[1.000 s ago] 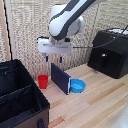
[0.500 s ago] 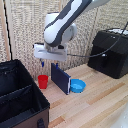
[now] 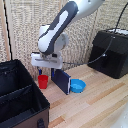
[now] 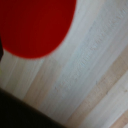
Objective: Please find the red cup among the items before you. Carefully move your gripper towards it and gently hold it. Locate the front section of the organizer in front of you. Transfer the red cup above the front section and let go, placing it within that section.
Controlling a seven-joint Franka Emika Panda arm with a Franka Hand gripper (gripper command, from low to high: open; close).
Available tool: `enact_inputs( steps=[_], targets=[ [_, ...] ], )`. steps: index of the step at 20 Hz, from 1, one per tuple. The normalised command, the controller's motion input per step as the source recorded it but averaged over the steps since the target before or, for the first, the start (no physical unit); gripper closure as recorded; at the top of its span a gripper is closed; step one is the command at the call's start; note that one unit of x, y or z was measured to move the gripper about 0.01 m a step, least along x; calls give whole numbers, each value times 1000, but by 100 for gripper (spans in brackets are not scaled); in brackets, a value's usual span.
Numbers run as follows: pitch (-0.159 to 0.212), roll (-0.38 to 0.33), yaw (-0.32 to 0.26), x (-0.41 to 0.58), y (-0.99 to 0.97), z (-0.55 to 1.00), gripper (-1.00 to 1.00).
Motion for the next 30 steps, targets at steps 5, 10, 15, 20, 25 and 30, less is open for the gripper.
enact_inputs(
  steps=[5,10,15,20,25,30],
  targets=[
    [38,0,-108,0,-19,-345,-100],
    [66,0,-103,-187,-73,-198,-100],
    [-9,-31,-42,97,121,-278,-100],
    [0,-42,-22,35,211,-135,100],
    [0,-38,-18,0,209,-100,100],
    [0,-8,-8,0,66,-20,100]
  ],
)
